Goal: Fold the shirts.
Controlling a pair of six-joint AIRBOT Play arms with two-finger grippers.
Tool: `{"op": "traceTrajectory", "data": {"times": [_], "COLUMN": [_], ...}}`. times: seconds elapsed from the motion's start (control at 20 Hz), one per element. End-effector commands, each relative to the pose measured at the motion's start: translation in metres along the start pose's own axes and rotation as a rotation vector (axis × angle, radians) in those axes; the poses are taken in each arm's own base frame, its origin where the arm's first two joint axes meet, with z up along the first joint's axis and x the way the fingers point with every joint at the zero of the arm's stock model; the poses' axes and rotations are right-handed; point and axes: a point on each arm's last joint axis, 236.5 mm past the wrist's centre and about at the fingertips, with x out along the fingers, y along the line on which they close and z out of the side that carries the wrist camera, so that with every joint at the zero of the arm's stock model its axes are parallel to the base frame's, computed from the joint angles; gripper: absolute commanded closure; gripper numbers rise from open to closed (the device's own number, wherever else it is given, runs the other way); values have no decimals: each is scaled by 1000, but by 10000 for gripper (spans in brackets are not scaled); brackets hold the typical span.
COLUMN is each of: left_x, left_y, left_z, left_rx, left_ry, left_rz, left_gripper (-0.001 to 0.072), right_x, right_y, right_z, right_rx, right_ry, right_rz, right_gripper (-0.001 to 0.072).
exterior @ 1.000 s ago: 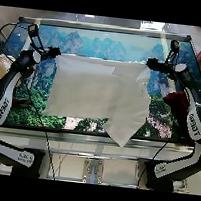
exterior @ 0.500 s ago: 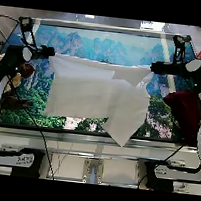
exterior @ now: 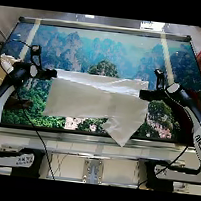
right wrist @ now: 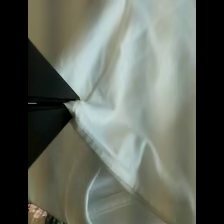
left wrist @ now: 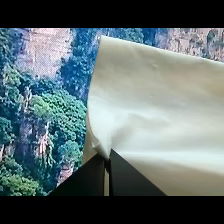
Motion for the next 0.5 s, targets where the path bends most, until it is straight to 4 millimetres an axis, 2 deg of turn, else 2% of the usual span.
{"op": "traceTrajectory", "data": {"times": [0.0,0.15,0.45], "left_x": [2,8,30], "left_y": [0,-1,-14], "left_z": [-5,-6,-27], "left_rx": [-7,-10,-93], "left_ry": [8,10,84], "left_rz": [-3,-6,-55], "left_gripper": [699,698,698], "right_x": [11,15,16], "right_y": [-3,-5,-7], "right_z": [-17,-9,-4], "right_rx": [27,47,56], "right_ry": [33,-1,-22], "right_rz": [-1,-4,-8], "right_gripper": [687,687,686]}}
